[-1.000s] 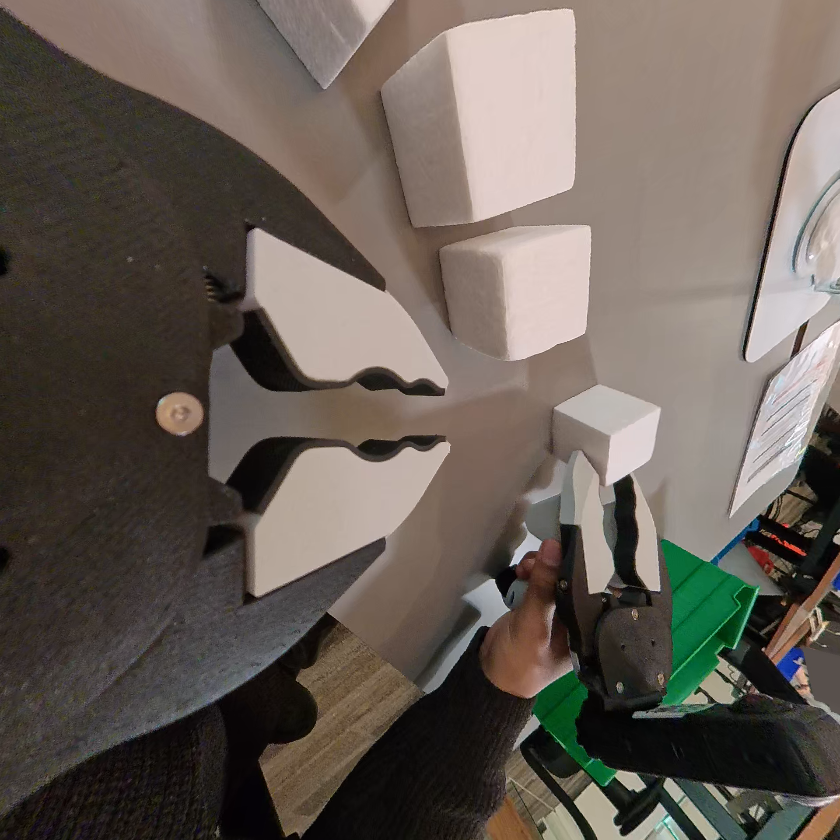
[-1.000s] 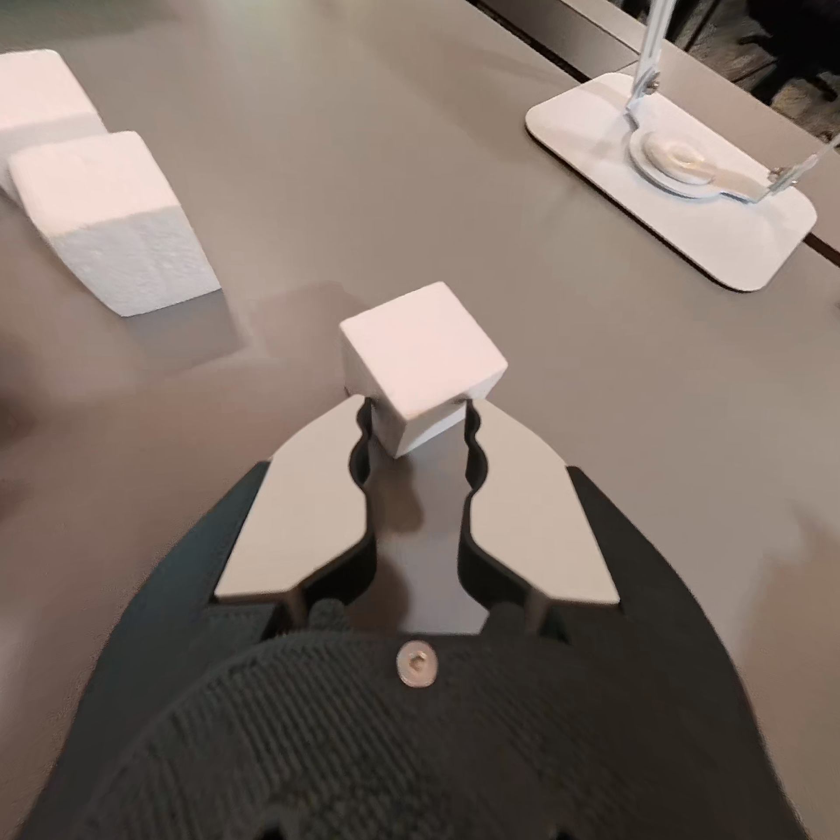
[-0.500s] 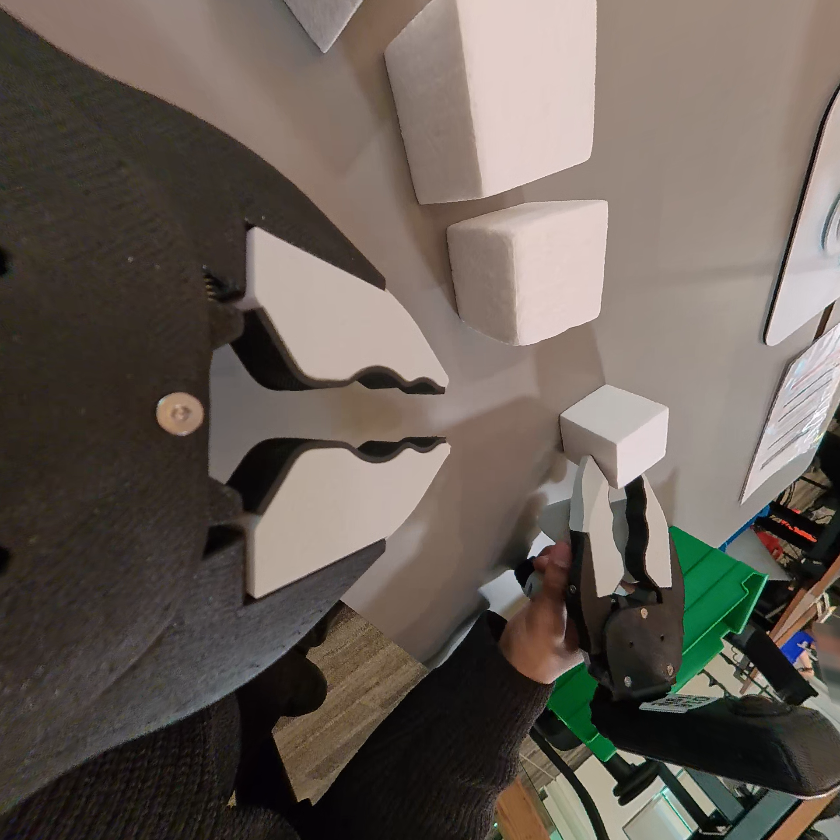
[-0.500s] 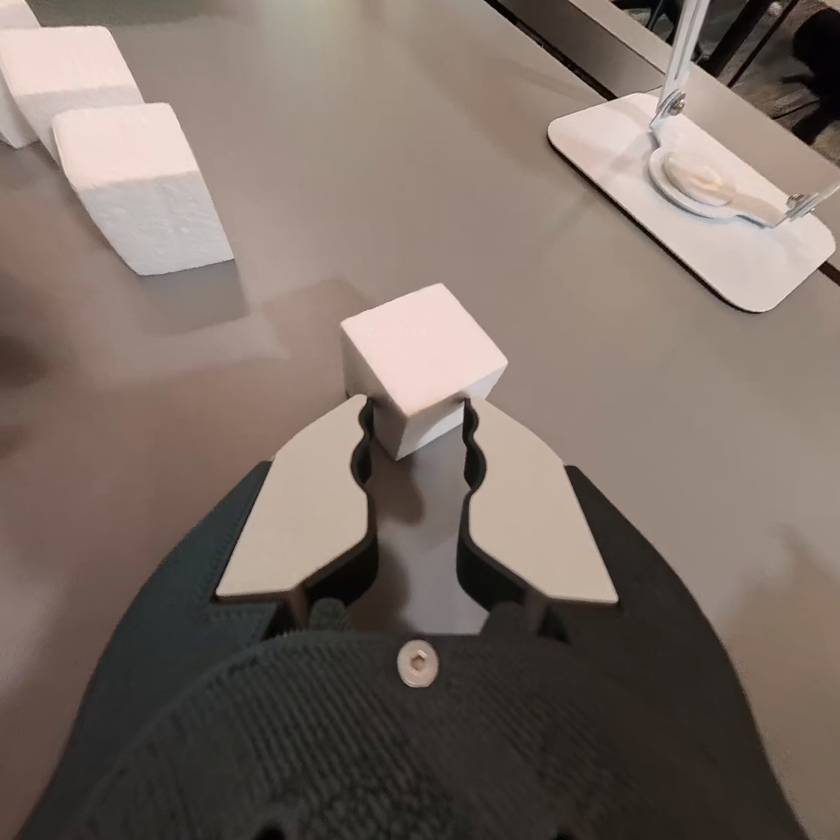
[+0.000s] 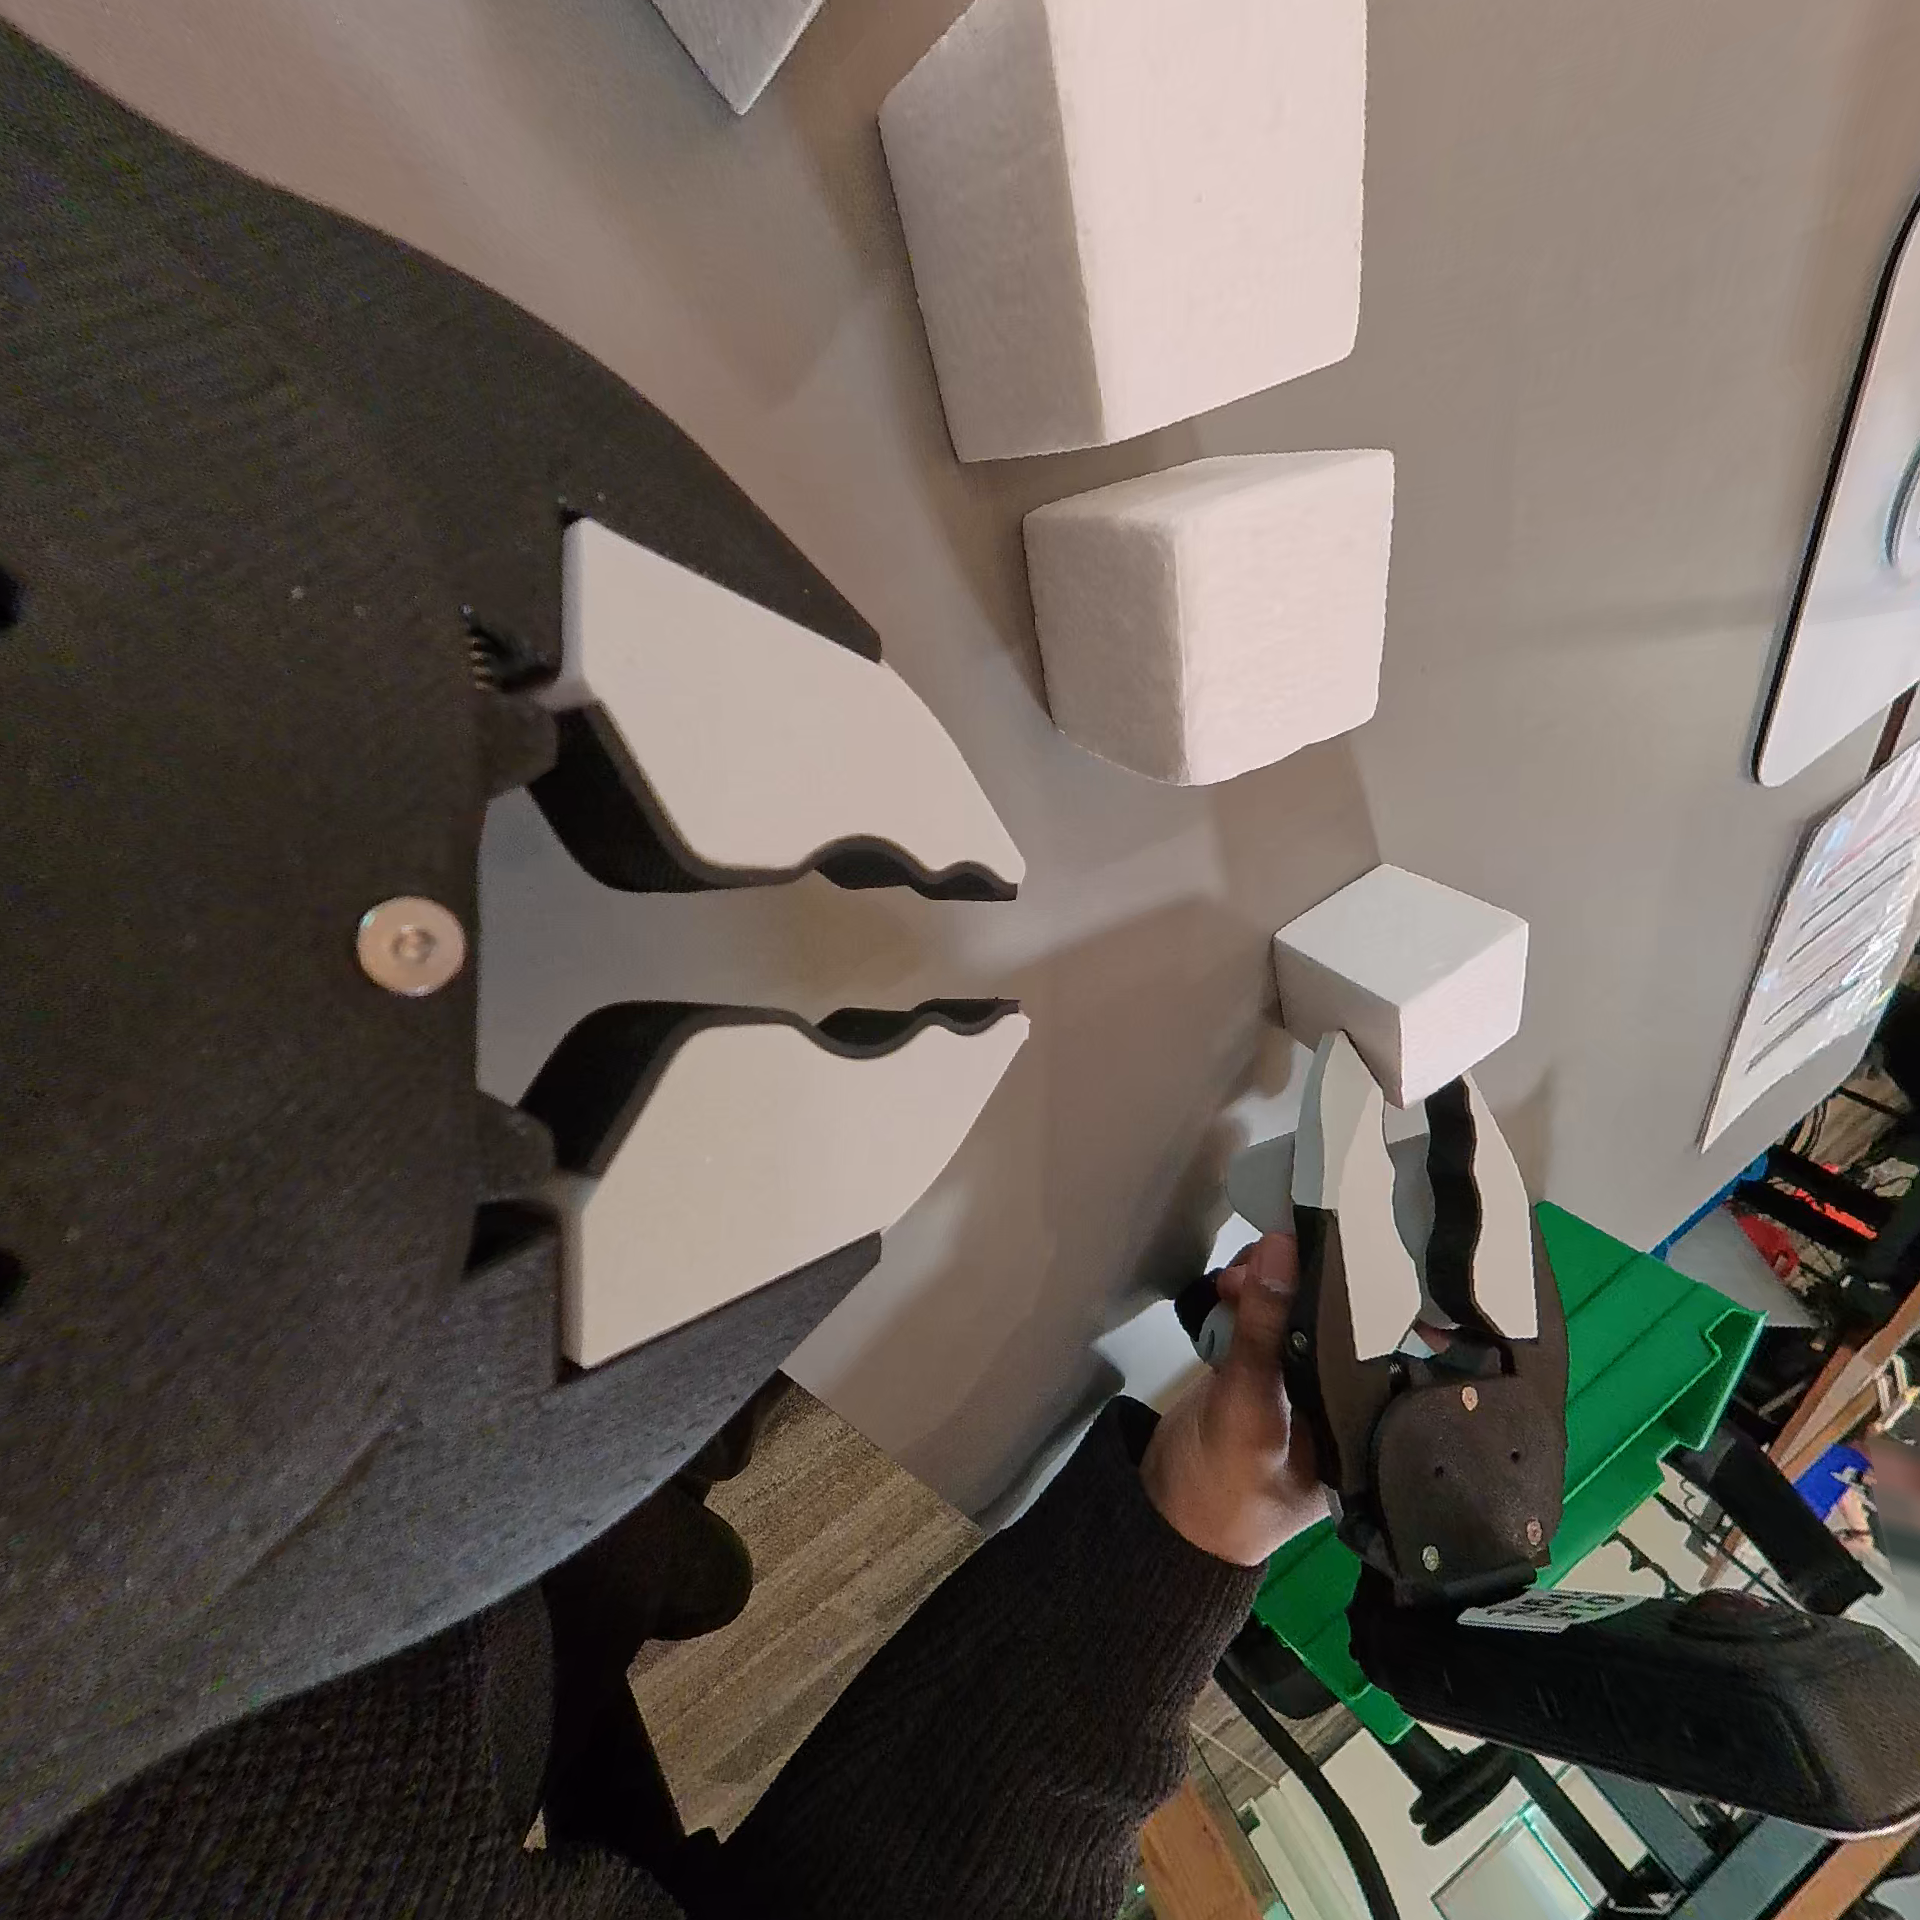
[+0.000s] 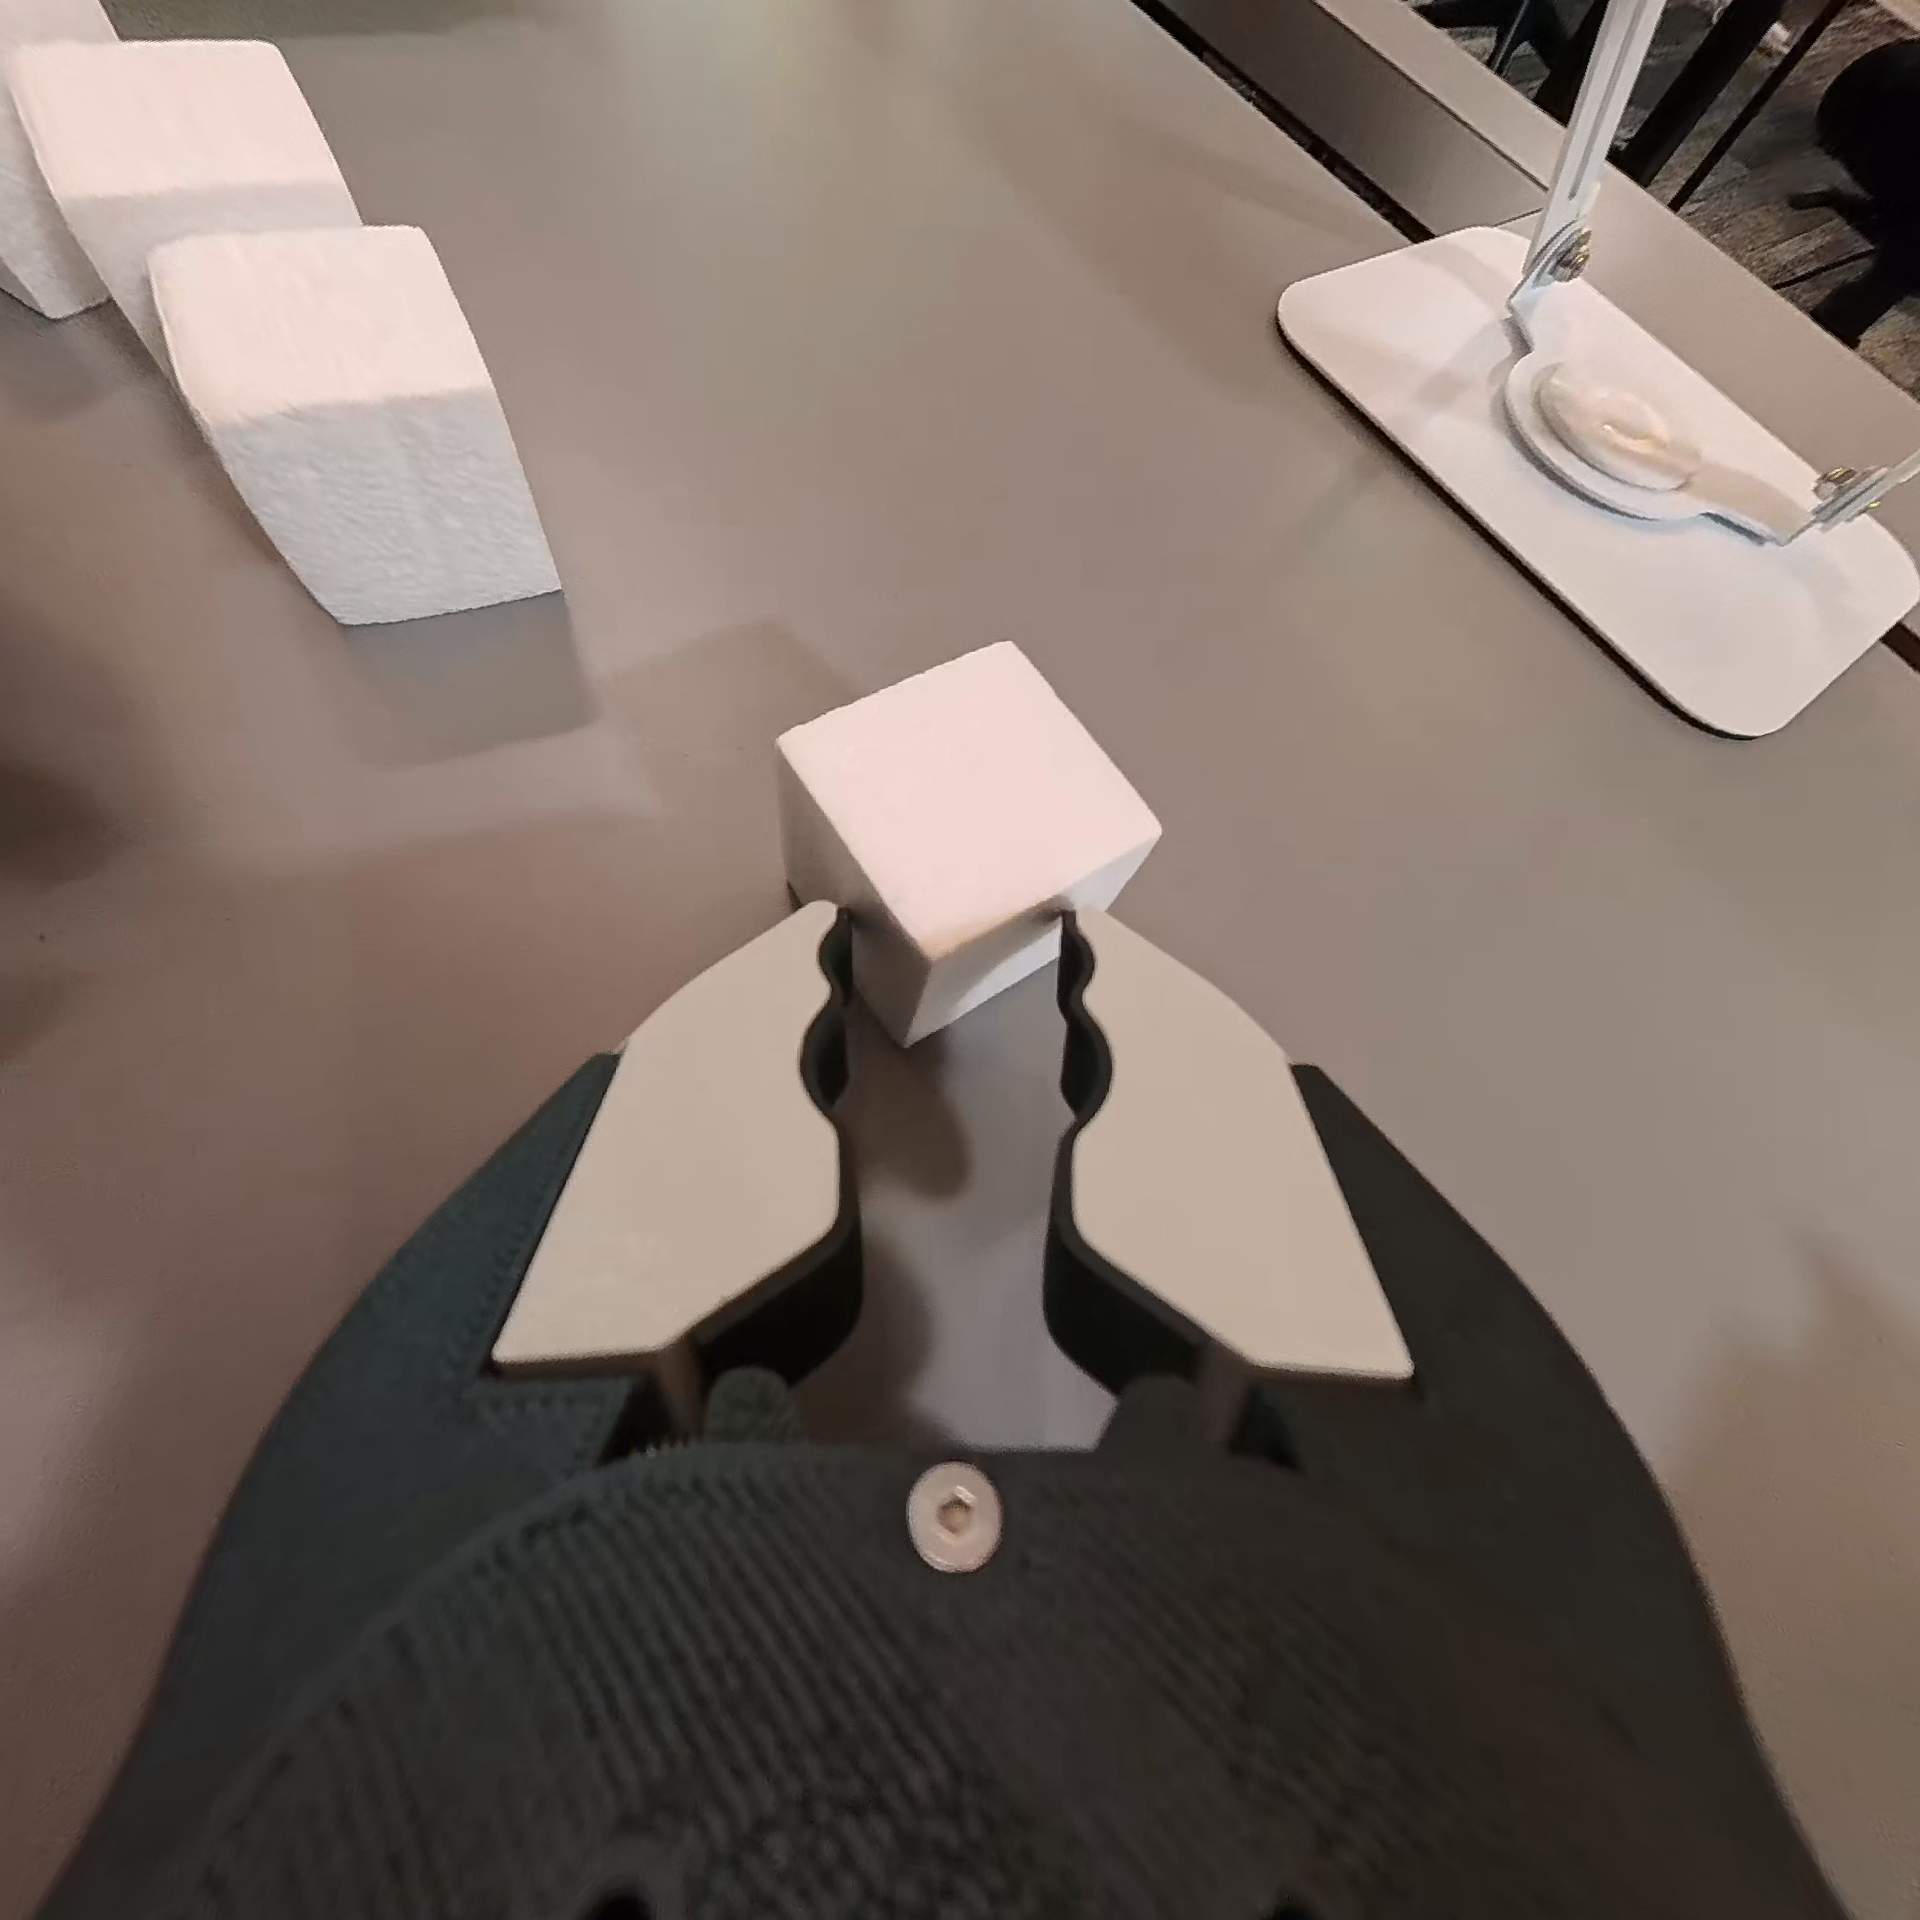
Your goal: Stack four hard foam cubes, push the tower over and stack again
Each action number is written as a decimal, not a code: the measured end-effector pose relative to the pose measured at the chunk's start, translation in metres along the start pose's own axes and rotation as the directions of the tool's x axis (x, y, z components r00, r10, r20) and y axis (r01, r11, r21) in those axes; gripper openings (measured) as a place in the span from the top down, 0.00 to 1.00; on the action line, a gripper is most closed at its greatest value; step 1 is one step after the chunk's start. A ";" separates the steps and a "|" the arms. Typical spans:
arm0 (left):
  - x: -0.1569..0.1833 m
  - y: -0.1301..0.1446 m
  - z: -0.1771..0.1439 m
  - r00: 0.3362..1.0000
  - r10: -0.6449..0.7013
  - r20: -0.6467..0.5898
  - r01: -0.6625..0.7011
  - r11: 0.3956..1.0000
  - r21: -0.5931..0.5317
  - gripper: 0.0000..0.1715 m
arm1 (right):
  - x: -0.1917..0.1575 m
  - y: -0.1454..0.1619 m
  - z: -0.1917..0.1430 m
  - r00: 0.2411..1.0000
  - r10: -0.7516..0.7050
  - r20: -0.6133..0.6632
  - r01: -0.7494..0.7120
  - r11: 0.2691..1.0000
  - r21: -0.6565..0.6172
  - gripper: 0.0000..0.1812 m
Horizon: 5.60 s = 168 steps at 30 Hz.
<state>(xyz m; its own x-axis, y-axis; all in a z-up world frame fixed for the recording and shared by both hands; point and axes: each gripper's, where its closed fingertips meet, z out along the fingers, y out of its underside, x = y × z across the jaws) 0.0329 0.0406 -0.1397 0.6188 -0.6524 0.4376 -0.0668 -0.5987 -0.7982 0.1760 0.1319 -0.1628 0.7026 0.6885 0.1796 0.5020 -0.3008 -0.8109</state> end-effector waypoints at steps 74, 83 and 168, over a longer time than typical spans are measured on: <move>-0.007 0.002 0.000 0.998 0.018 0.058 -0.018 1.000 -0.008 0.88 | -0.011 0.000 -0.004 1.000 -0.001 0.011 0.001 0.999 -0.049 0.78; -0.007 0.002 0.000 0.998 0.019 0.061 -0.018 1.000 -0.010 0.88 | -0.014 0.001 -0.003 1.000 -0.004 0.021 0.005 0.999 -0.052 0.79; -0.008 0.007 0.002 0.998 0.017 0.063 -0.015 0.999 -0.039 0.87 | -0.005 0.004 -0.001 0.999 -0.003 -0.046 0.000 0.997 -0.072 0.88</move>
<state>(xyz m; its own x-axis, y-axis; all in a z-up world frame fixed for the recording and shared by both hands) 0.0294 0.0426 -0.1492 0.6654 -0.6322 0.3969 -0.1061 -0.6064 -0.7880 0.1745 0.1264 -0.1664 0.7234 0.6586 0.2073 0.5369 -0.3478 -0.7686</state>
